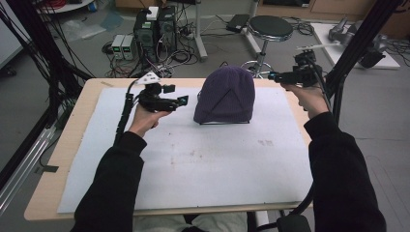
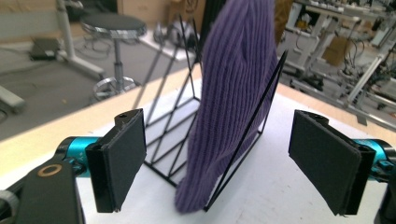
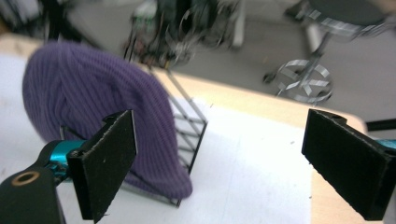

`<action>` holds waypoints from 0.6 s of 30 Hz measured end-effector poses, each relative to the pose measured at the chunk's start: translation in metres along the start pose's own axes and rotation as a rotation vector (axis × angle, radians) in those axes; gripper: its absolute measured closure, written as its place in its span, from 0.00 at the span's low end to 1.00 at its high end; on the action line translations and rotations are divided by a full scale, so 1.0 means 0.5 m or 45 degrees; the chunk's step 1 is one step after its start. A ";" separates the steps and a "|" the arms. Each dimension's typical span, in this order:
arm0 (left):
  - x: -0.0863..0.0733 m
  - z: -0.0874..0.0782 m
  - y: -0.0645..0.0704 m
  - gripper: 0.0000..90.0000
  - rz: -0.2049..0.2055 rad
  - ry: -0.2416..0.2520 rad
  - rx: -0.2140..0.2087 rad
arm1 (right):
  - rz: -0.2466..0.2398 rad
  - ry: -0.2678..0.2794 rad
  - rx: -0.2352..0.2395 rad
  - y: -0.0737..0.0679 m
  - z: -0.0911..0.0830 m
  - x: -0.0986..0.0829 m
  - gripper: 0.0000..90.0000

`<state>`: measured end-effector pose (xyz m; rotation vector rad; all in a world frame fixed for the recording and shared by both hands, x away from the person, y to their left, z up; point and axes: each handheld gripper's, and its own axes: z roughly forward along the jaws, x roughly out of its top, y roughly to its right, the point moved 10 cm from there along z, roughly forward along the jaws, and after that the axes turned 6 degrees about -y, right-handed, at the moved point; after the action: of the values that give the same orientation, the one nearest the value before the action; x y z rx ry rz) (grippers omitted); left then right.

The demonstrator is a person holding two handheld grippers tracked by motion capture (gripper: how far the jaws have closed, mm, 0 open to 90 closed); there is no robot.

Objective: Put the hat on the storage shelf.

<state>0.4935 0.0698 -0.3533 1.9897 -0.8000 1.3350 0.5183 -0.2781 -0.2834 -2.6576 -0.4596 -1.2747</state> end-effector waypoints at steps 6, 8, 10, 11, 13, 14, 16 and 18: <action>-0.005 -0.081 -0.030 0.19 0.003 0.065 0.134 | 0.085 0.169 -0.102 0.020 -0.033 -0.051 0.11; -0.009 -0.107 -0.041 0.19 0.004 0.091 0.184 | 0.101 0.185 -0.134 0.029 -0.034 -0.070 0.11; -0.012 -0.133 -0.050 0.19 0.002 0.121 0.225 | 0.111 0.214 -0.173 0.036 -0.036 -0.088 0.11; -0.013 -0.148 -0.056 0.19 -0.001 0.138 0.253 | 0.122 0.225 -0.181 0.037 -0.036 -0.096 0.11; -0.018 -0.177 -0.068 0.19 0.001 0.171 0.309 | 0.125 0.265 -0.200 0.035 -0.037 -0.113 0.11; -0.021 -0.188 -0.072 0.19 0.004 0.180 0.329 | 0.117 0.280 -0.218 0.032 -0.037 -0.122 0.11; -0.035 -0.222 -0.085 0.19 0.005 0.214 0.392 | 0.107 0.311 -0.239 0.026 -0.034 -0.141 0.11; -0.052 -0.250 -0.093 0.19 -0.003 0.246 0.434 | 0.121 0.335 -0.238 0.019 -0.031 -0.159 0.11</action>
<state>0.4492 0.1981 -0.3459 2.0677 -0.5057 1.7248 0.4633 -0.3074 -0.3361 -2.5635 -0.1823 -1.6791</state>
